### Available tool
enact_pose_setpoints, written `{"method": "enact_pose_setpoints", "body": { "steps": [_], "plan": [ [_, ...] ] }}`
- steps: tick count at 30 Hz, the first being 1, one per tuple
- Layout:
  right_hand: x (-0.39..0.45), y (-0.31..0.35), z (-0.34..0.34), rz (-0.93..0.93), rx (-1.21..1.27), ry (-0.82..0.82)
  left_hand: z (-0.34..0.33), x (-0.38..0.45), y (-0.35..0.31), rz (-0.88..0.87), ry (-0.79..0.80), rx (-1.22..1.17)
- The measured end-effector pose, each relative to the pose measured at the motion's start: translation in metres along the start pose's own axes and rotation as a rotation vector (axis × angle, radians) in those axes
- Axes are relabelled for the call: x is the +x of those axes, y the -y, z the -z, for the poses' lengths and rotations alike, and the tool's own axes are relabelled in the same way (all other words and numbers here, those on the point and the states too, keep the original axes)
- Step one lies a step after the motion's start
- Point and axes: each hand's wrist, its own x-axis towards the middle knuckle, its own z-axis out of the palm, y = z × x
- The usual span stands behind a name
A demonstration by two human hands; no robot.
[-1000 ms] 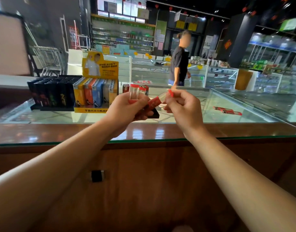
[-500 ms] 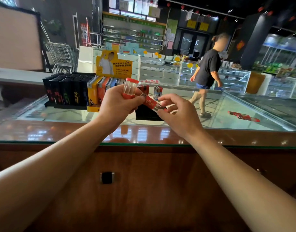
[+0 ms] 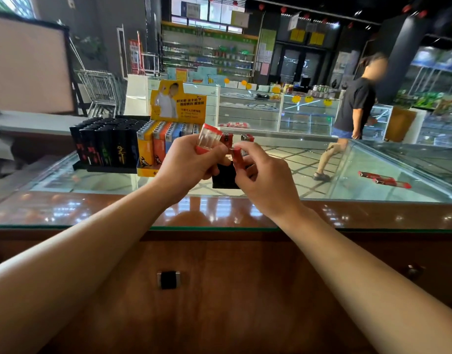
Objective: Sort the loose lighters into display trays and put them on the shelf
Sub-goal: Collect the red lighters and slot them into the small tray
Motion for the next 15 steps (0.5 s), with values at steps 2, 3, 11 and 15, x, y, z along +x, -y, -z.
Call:
{"method": "enact_pose_setpoints", "body": {
  "steps": [2,3,11,15],
  "plan": [
    [0.002,-0.003,-0.001,-0.069,0.111,0.01,0.0,0.001,-0.001,0.041,0.005,-0.019],
    [0.002,-0.005,-0.001,-0.113,0.168,0.006,0.0,0.002,-0.002,0.064,0.013,-0.03],
    [0.012,-0.012,-0.002,-0.299,0.371,-0.006,0.005,0.009,0.001,0.16,0.131,0.019],
    [0.018,-0.017,-0.006,-0.346,0.374,0.004,0.006,0.012,0.0,0.17,0.135,0.01]
  ]
}}
